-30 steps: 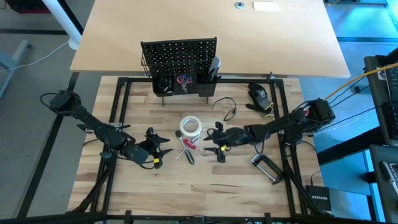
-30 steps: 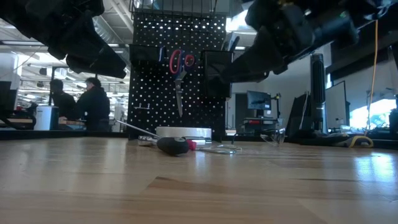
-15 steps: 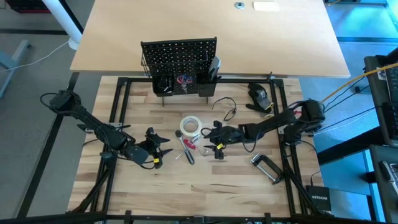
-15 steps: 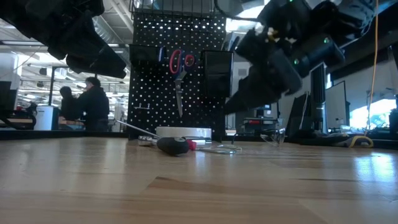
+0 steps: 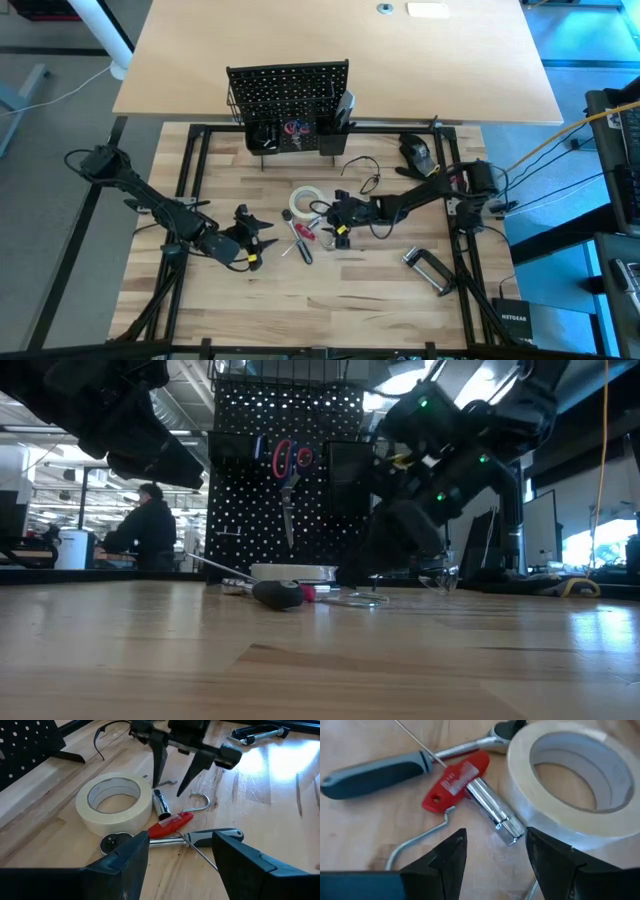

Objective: Hang tools onto peg board
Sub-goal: Put the silver extension bar into the left black bin on the peg board

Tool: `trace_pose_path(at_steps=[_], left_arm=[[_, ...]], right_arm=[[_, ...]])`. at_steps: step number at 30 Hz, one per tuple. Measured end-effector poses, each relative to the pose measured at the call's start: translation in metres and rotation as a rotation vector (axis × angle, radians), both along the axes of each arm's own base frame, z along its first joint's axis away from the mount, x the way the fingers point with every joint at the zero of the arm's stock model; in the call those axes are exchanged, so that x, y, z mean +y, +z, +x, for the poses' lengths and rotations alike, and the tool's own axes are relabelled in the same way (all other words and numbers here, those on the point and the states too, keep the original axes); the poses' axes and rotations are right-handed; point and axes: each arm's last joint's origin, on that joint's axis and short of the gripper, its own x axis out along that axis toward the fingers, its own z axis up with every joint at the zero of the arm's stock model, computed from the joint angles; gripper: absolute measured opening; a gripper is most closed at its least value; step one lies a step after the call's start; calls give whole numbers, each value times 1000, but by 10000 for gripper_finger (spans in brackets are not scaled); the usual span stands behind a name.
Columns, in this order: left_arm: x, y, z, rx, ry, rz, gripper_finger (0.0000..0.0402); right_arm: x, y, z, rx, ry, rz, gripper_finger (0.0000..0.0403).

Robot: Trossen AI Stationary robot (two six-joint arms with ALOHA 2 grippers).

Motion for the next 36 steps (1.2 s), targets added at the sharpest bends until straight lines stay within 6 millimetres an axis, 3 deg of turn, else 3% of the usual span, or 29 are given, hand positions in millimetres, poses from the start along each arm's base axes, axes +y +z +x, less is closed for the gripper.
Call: trace_pose_path(at_steps=[12,28,36], left_arm=[[1,0,1,-1,6,-1,205],[1,0,0,1,7,-2,205],[1,-1,0,4,7,1,205]], right_arm=[[-1,-5,23,-5,60,-71,202],[0,-14,25,27,126,-84,201],[0,-14,25,20,91,-88,143]])
